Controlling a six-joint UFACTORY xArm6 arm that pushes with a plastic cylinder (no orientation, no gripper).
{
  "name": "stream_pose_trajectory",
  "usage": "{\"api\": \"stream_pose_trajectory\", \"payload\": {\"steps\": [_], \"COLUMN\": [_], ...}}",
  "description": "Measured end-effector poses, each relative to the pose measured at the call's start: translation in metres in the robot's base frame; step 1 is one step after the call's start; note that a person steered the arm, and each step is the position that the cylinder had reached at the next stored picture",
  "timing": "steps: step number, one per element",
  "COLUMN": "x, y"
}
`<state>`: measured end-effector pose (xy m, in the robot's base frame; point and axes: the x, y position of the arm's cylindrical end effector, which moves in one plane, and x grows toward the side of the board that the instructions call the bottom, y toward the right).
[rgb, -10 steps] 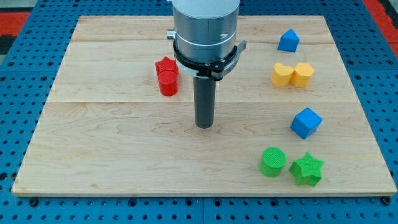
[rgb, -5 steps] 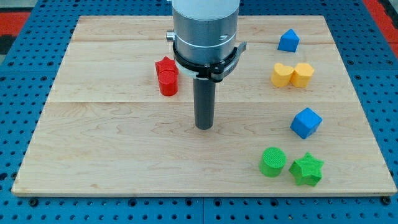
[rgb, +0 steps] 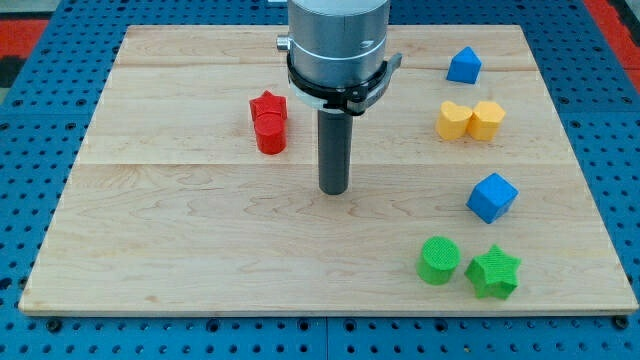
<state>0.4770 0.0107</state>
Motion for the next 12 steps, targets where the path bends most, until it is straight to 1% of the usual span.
{"api": "stream_pose_trajectory", "payload": {"steps": [1,2,3,4,5,7,8,9,10,11,12], "x": [0.011,0.053,0.115,0.141,0.141,0.137,0.118,0.118,0.113,0.131,0.087], "y": [0.004,0.004,0.034,0.107,0.11,0.234,0.243,0.139,0.121,0.146,0.182]}}
